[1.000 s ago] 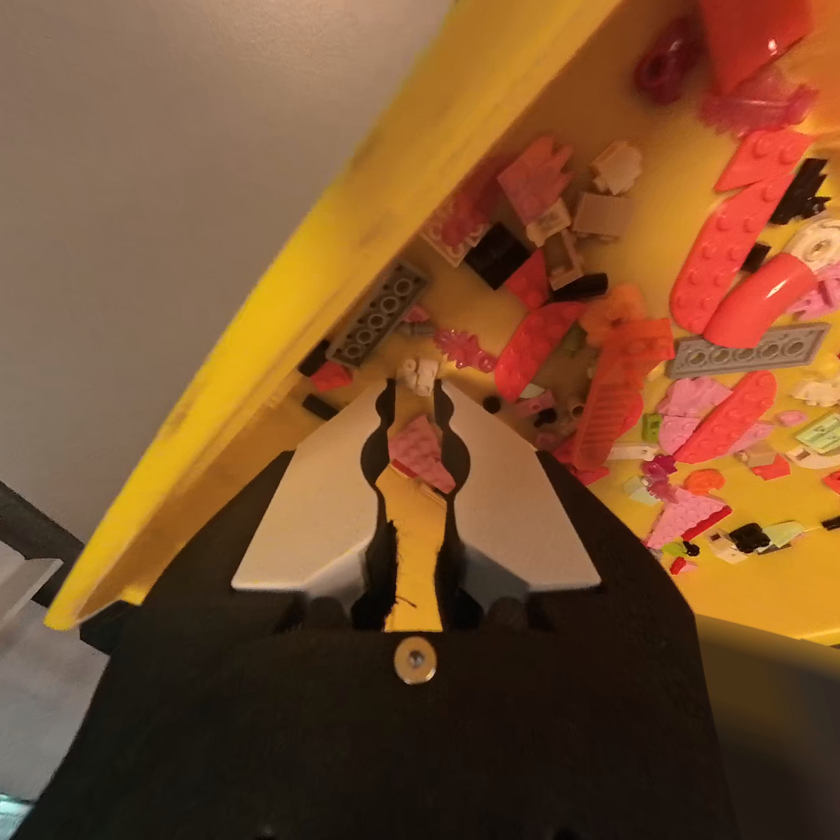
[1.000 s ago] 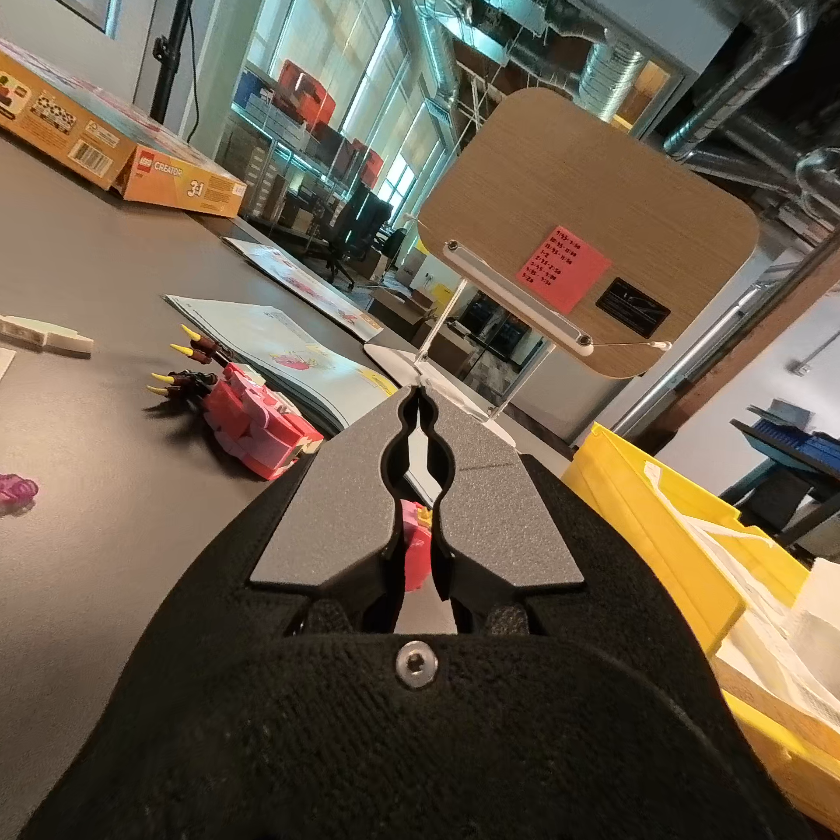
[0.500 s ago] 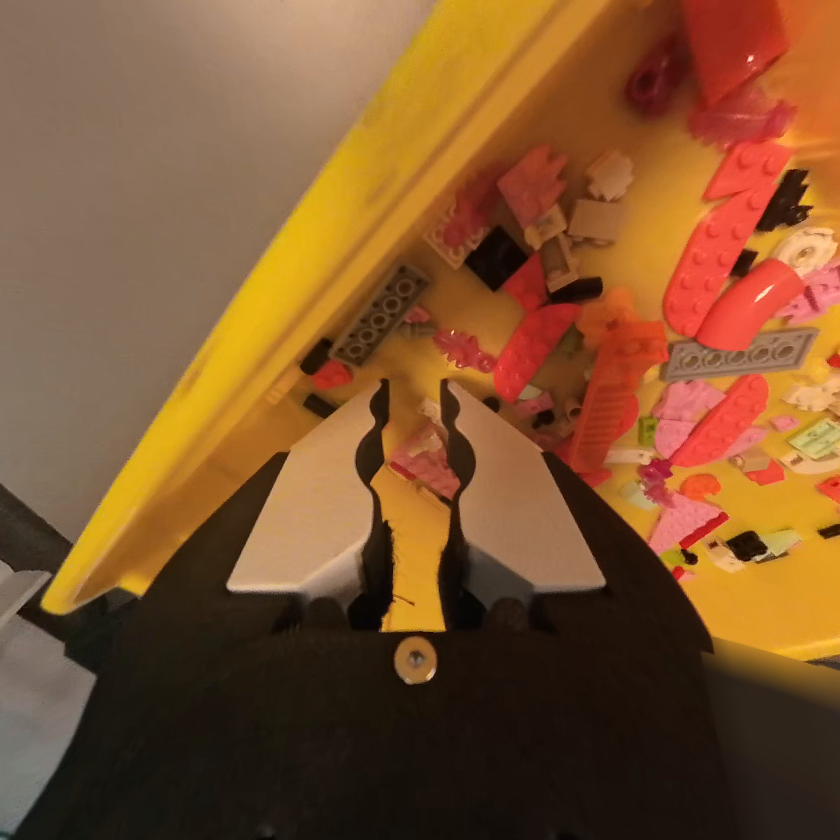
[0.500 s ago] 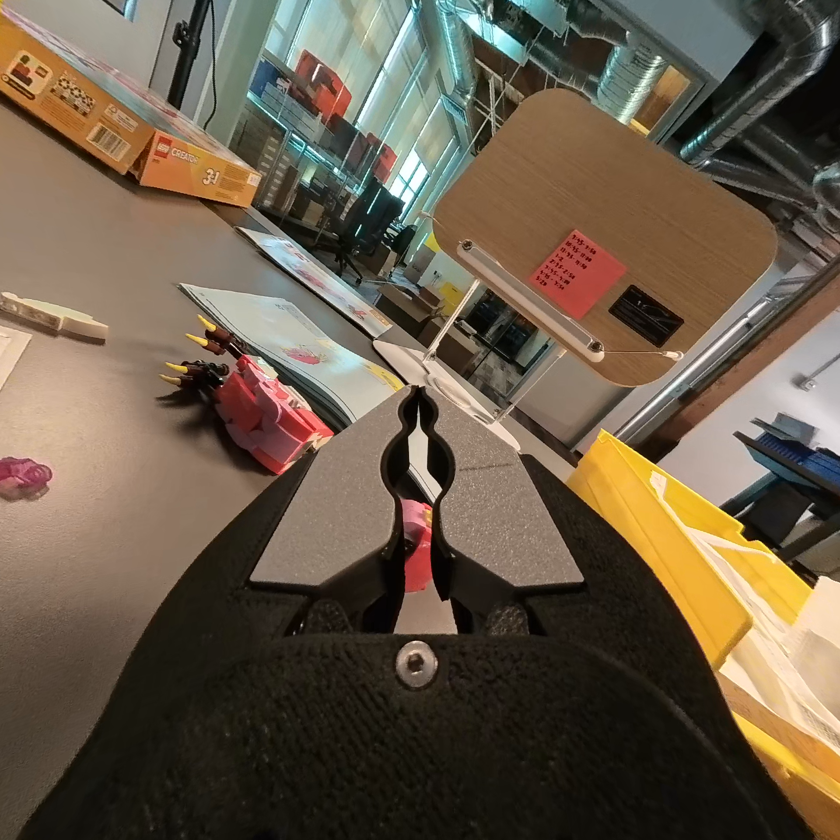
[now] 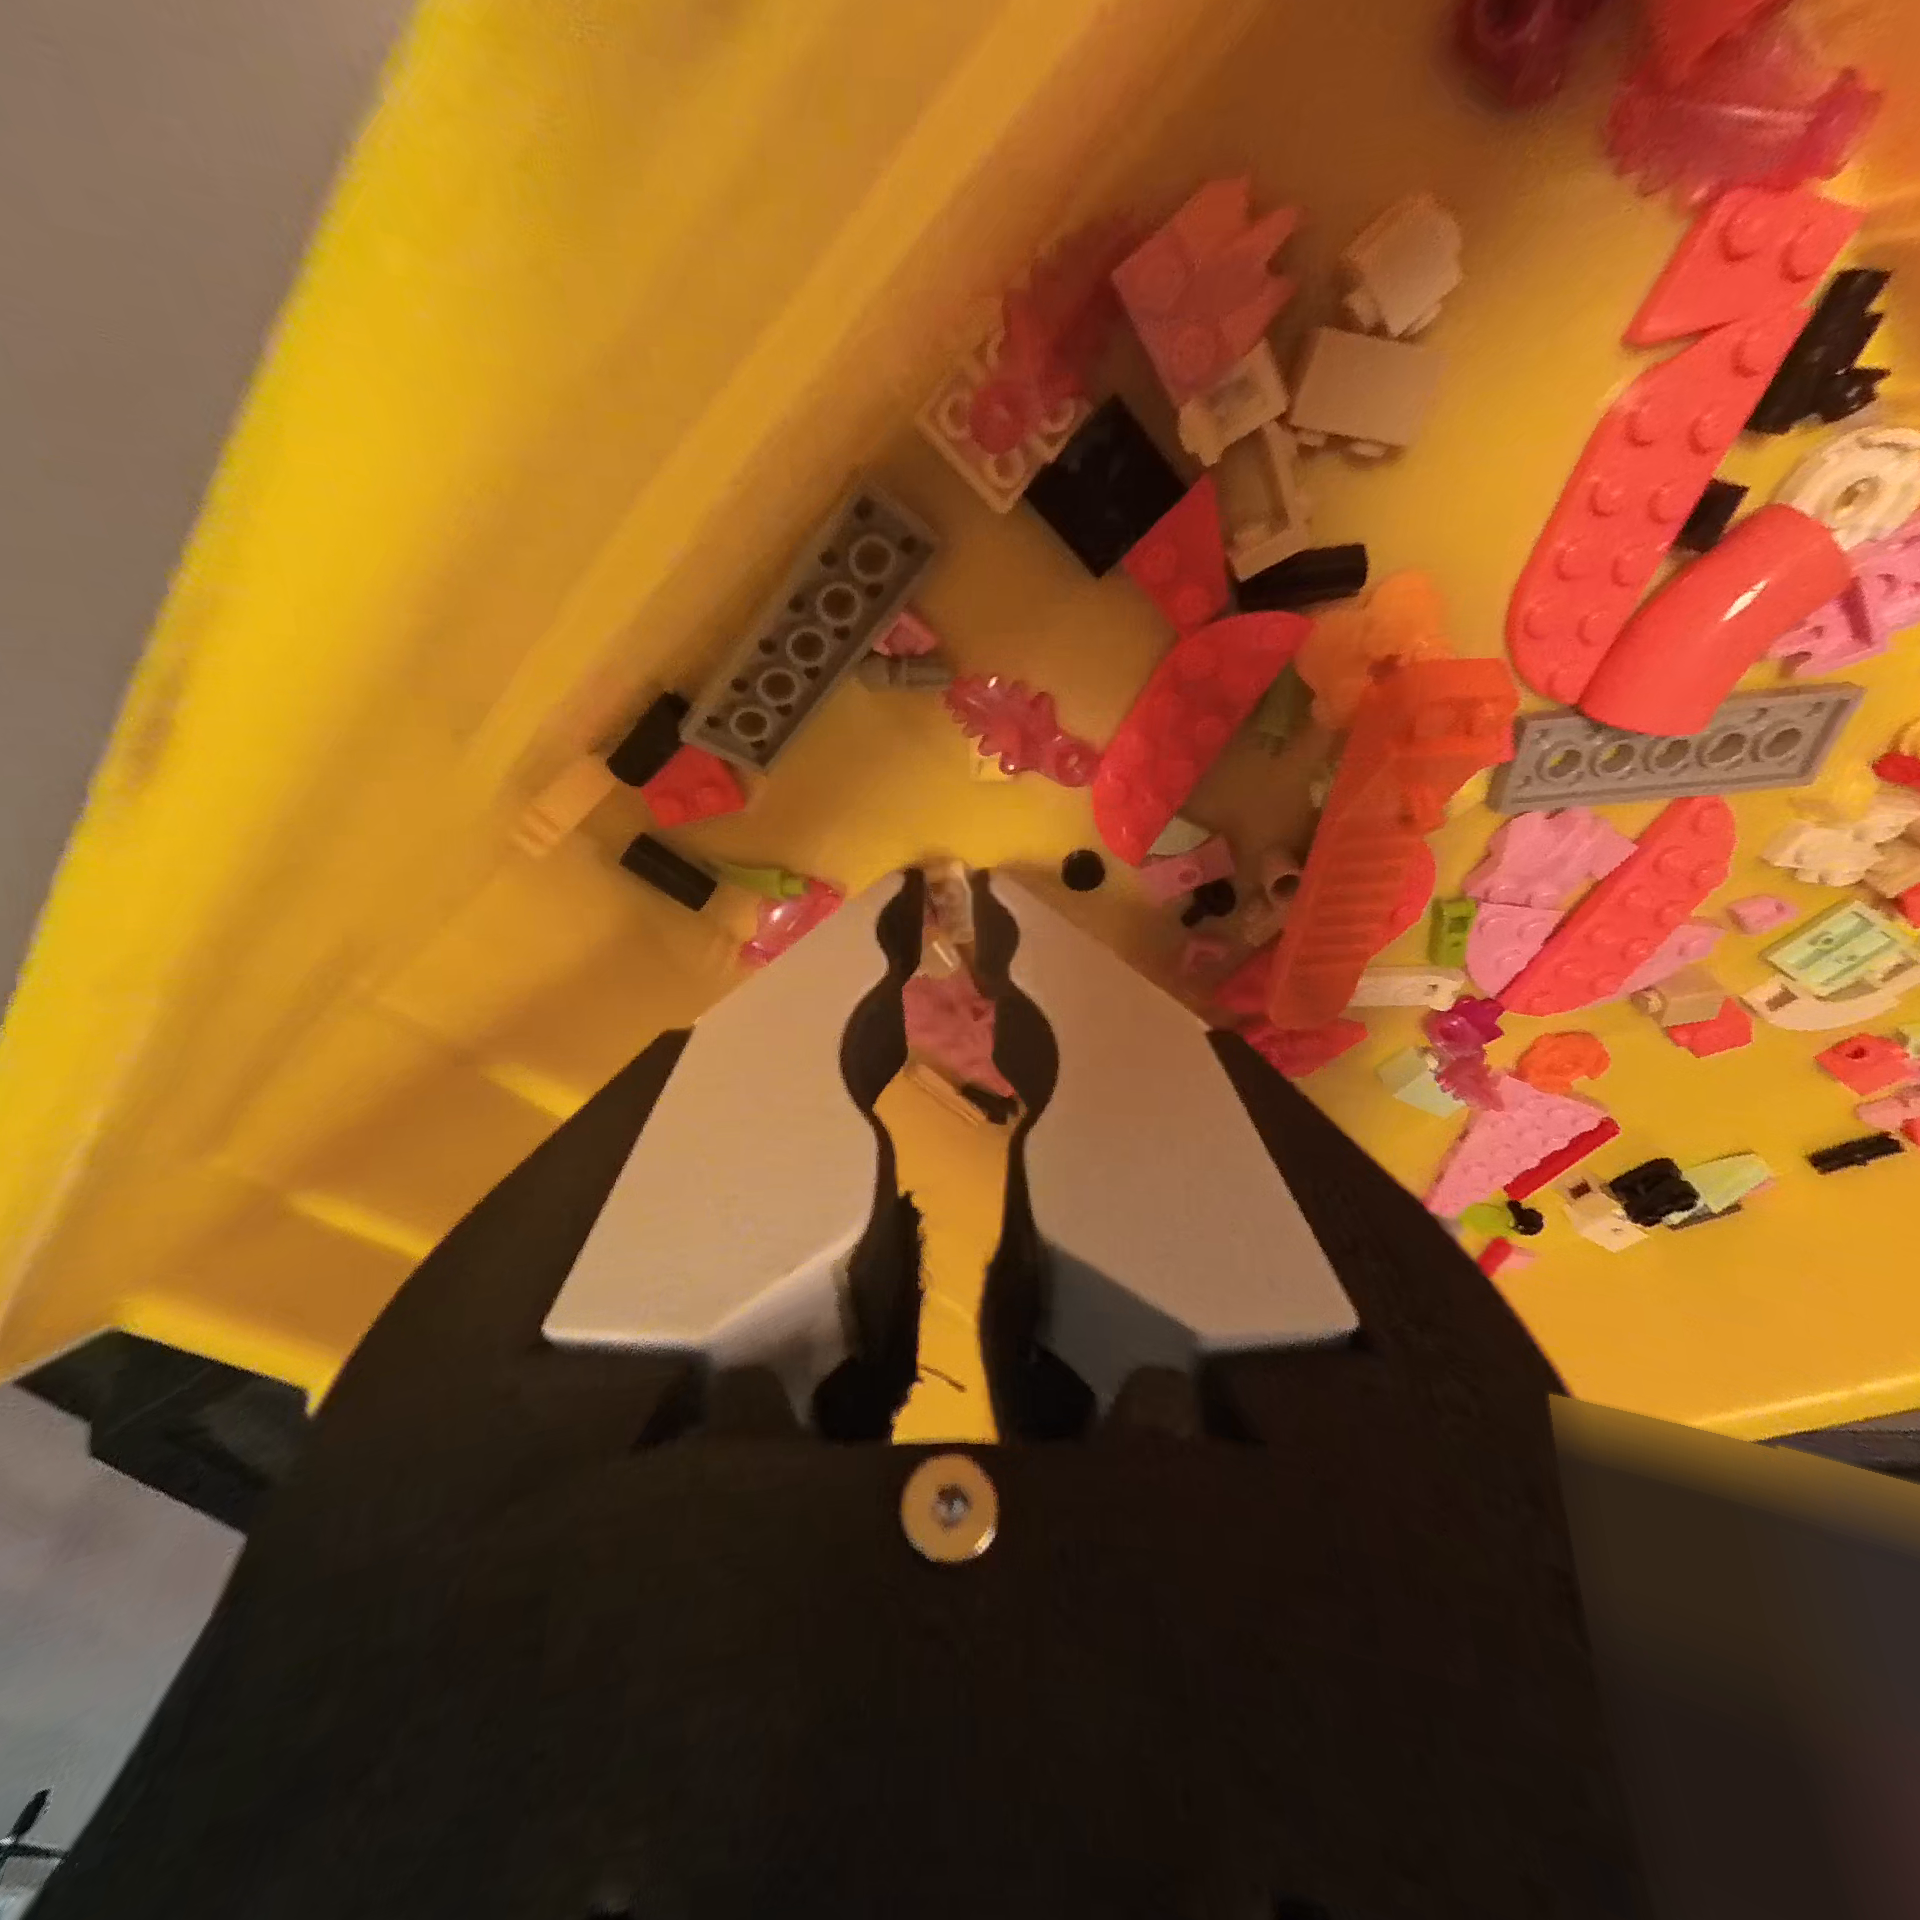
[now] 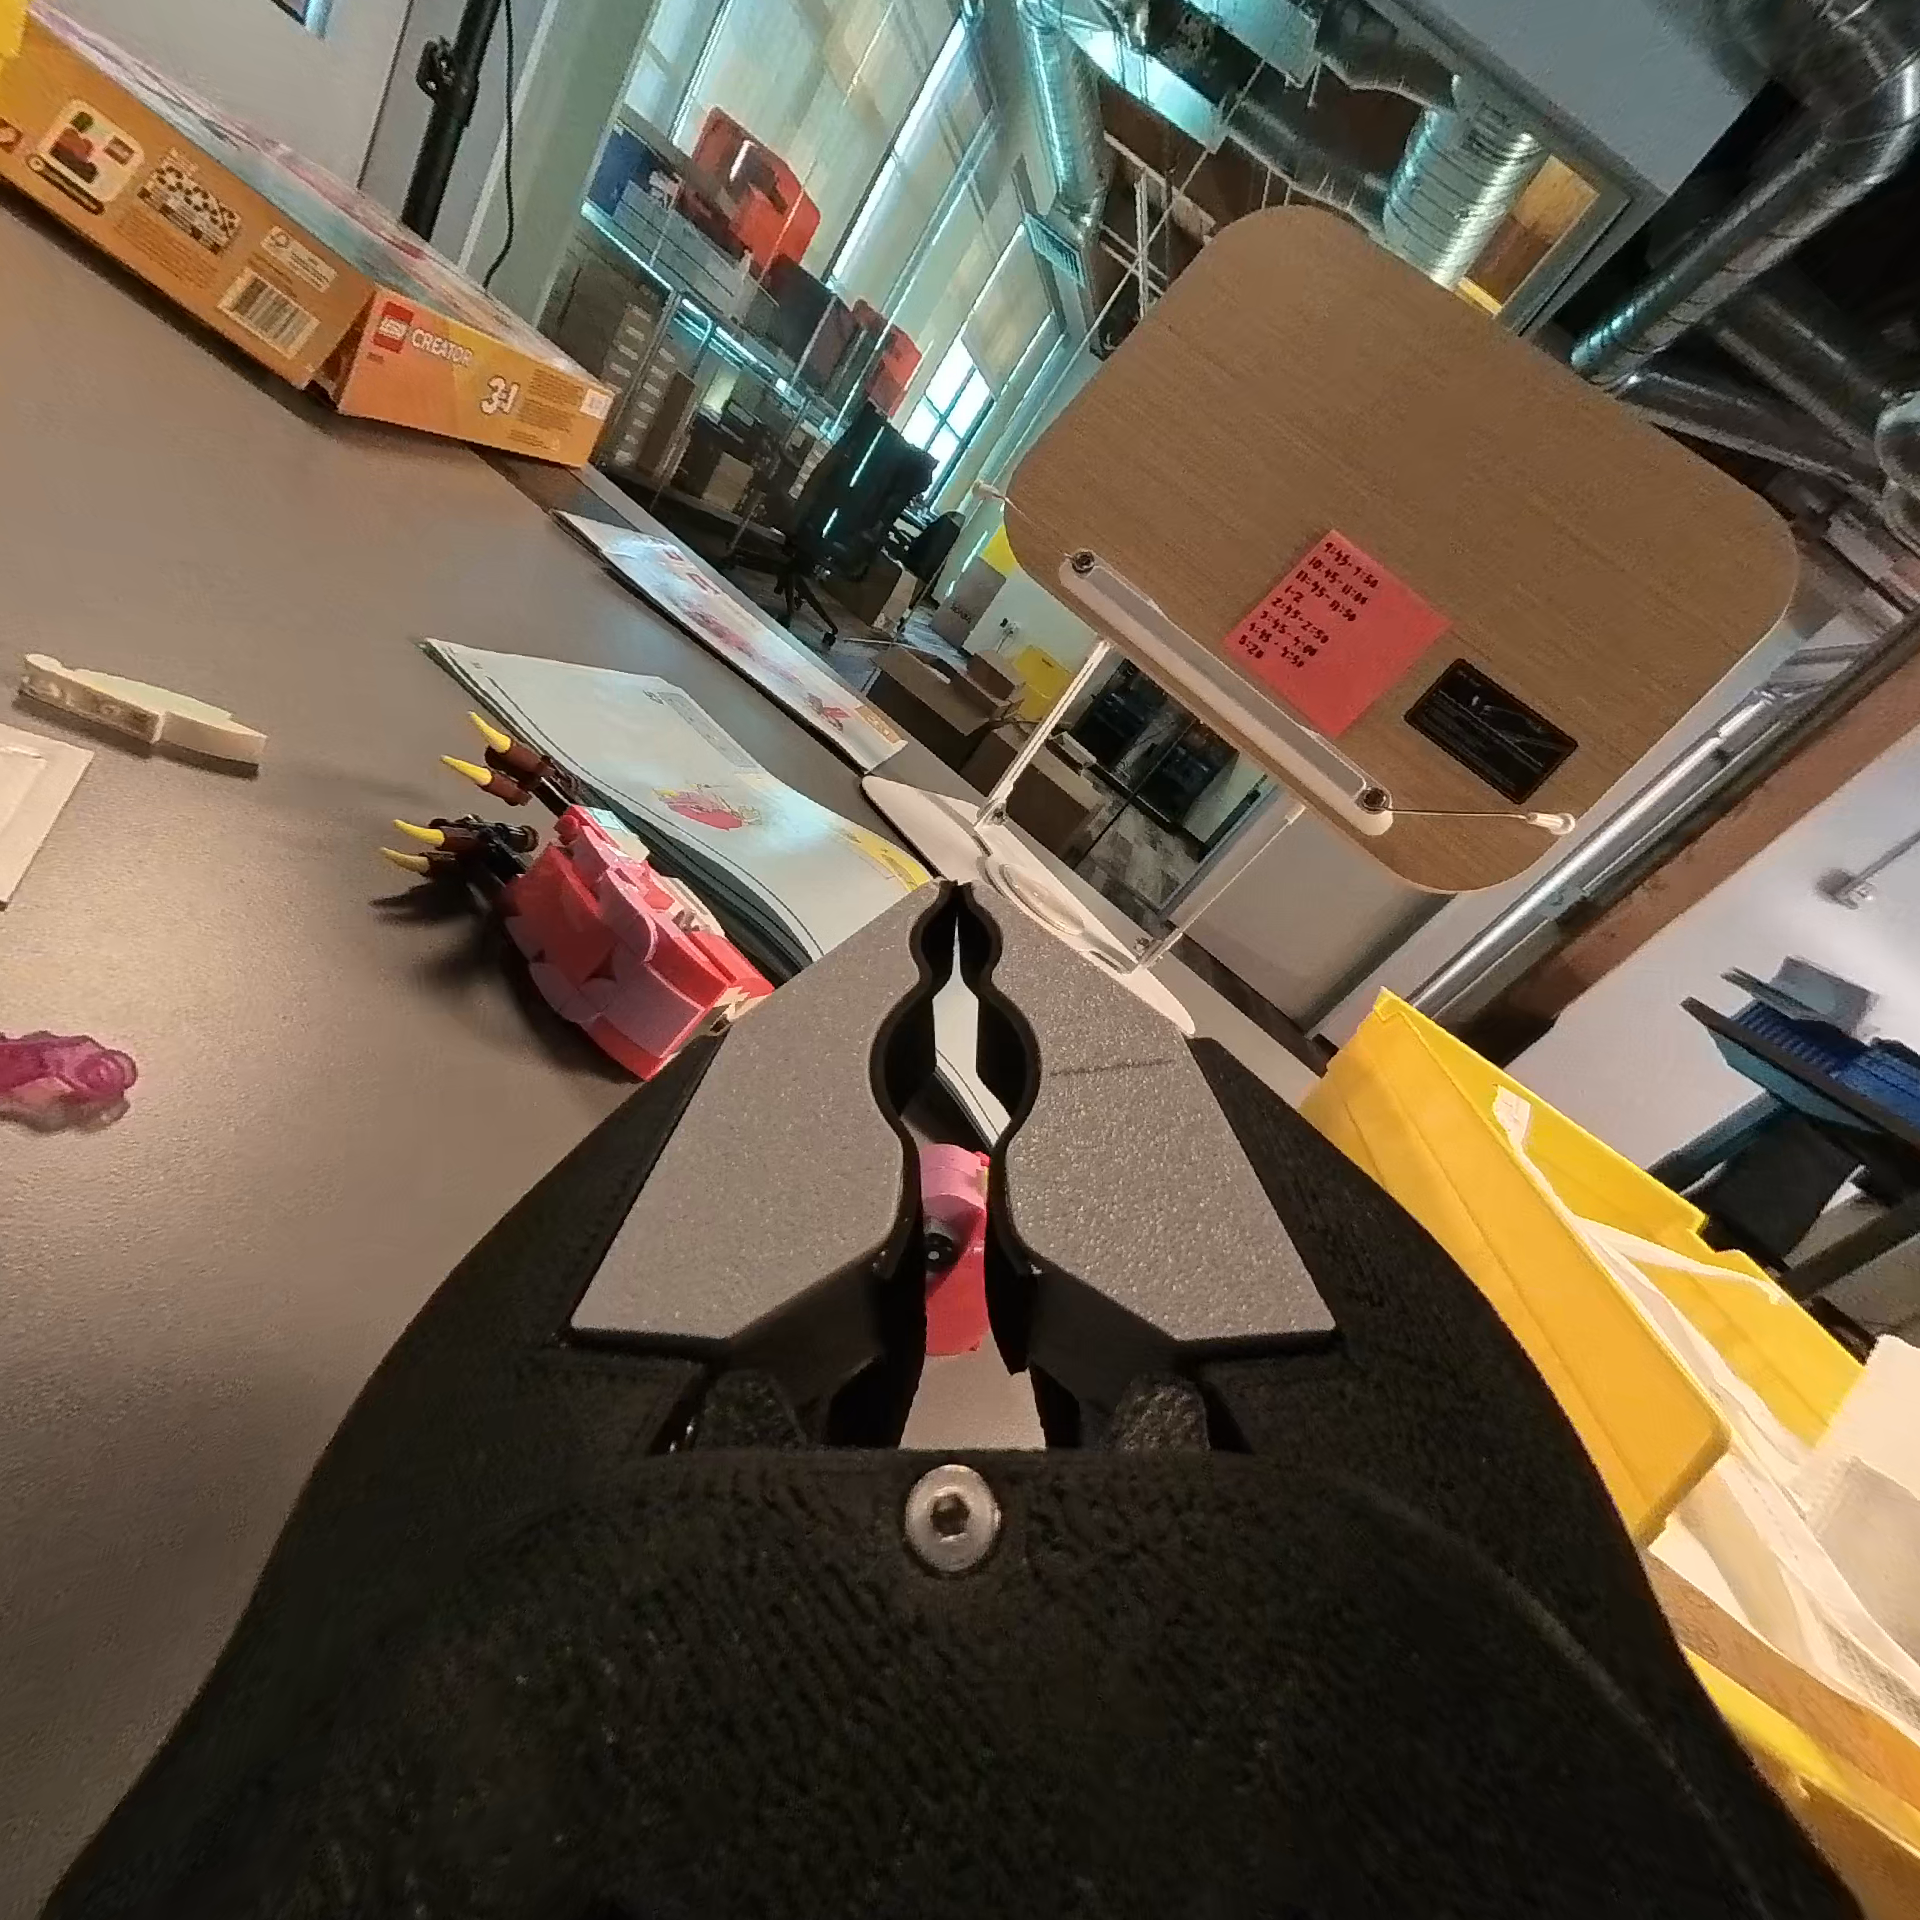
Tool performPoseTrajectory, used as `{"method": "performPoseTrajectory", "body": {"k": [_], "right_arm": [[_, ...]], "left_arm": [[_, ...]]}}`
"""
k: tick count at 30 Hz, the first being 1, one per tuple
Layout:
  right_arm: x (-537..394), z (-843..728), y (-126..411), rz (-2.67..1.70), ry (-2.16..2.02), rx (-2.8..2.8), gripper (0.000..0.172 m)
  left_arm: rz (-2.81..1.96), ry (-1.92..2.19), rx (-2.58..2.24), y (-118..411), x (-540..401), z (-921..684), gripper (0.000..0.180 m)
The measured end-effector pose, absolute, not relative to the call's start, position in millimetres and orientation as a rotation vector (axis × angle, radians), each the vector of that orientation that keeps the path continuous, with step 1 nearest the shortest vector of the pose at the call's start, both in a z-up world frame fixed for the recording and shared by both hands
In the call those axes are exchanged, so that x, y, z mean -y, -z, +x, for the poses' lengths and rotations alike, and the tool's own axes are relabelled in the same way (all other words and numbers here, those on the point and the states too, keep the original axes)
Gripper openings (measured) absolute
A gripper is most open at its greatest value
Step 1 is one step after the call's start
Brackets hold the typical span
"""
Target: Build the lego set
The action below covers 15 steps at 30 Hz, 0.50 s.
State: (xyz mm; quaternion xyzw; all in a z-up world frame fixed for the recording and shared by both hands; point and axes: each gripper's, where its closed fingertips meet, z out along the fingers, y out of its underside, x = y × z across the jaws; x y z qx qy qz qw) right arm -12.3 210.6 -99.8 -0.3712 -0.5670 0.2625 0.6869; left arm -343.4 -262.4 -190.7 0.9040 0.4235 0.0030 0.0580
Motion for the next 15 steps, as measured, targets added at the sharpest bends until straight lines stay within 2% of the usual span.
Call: {"method": "performPoseTrajectory", "body": {"k": [4,6,11,15], "right_arm": [[-209.5,-12.3,99.5,-0.828,-0.594,1.269,0.000],[-208.7,-11.8,99.0,-0.826,-0.599,1.268,0.000],[-202.8,-11.9,97.7,-0.813,-0.632,1.272,0.000],[-195.1,-1.9,75.8,-0.800,-0.758,1.167,0.000]], "left_arm": [[2.841,0.080,-1.225,187.1,253.5,-350.4,0.007],[2.966,0.199,-1.259,165.3,242.1,-361.6,0.006],[3.668,0.209,-1.303,43.1,165.7,-315.7,0.006],[4.237,-0.065,-1.101,-45.1,125.8,-211.5,0.006]]}}
